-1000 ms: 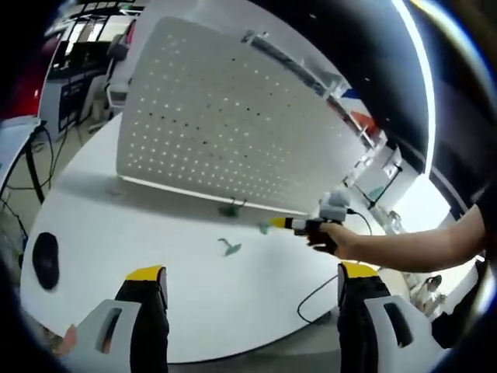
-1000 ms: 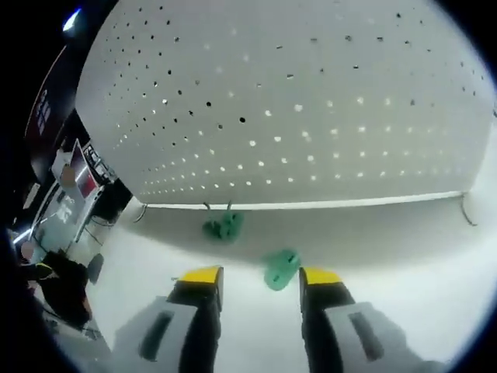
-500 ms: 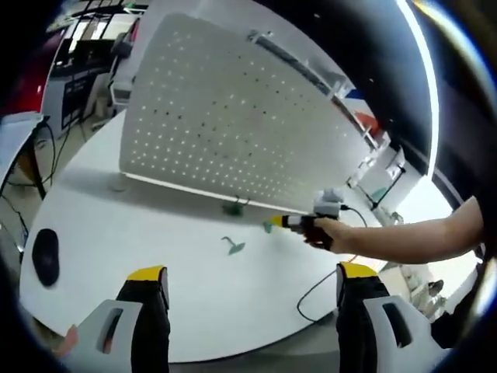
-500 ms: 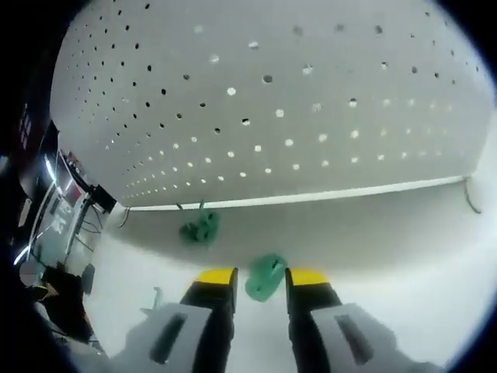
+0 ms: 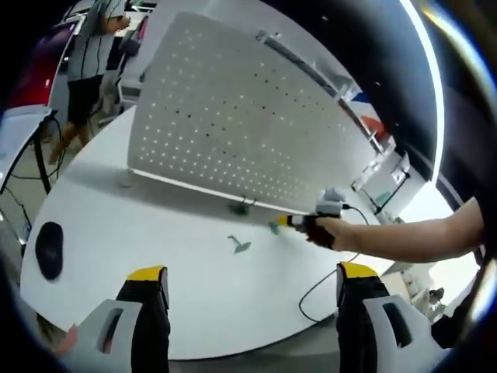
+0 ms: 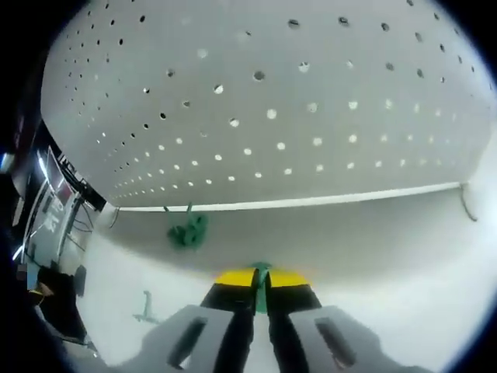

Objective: Insert the hook assembly into the mounting plate slot until the hook locks in place.

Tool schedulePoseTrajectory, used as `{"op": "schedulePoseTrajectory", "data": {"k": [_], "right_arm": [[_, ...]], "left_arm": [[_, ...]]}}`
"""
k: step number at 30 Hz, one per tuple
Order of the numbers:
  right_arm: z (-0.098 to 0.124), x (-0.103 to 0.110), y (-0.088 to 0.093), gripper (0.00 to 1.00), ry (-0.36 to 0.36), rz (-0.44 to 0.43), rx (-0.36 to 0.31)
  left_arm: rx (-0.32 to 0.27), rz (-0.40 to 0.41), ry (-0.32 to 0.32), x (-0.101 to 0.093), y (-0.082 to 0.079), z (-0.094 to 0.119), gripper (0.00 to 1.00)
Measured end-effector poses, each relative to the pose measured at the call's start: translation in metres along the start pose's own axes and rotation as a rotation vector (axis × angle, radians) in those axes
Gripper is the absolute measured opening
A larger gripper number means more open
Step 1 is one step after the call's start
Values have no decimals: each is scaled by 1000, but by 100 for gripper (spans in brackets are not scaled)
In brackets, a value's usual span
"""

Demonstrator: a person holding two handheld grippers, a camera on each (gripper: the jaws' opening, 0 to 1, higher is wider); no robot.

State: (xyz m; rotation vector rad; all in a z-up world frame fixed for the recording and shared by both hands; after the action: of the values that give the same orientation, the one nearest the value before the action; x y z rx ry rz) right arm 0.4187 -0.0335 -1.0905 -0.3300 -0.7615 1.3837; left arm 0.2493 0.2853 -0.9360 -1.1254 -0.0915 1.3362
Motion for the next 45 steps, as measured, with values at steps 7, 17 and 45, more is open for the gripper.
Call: {"op": "schedulePoseTrajectory", "data": {"k": [7,17,45], "right_arm": [[3,1,-3,1,-8,13,-7],[29,7,-34,0,-23,63,-125],[167,104,-41,0,-269,55,-394]], "left_arm": [[0,-13,7,-4,-4,-3,90],[1,-28,33,-15,-11,-12,91],[2,-47,168,-72,-26,-37,84]]}}
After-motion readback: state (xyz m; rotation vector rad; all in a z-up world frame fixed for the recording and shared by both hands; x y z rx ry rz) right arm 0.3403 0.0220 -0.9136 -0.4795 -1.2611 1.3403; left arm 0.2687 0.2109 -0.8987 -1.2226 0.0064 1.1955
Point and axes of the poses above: the point that each gripper's makers call its tool centre point, and the gripper's own axes: z roughly backward along the fingers, x roughly to its left, y roughly out of its underside, the point moved 4 cm from there along z, roughly backward along the fingers, and after that the axes turned 1 degree about z, right-handed, at the moved point
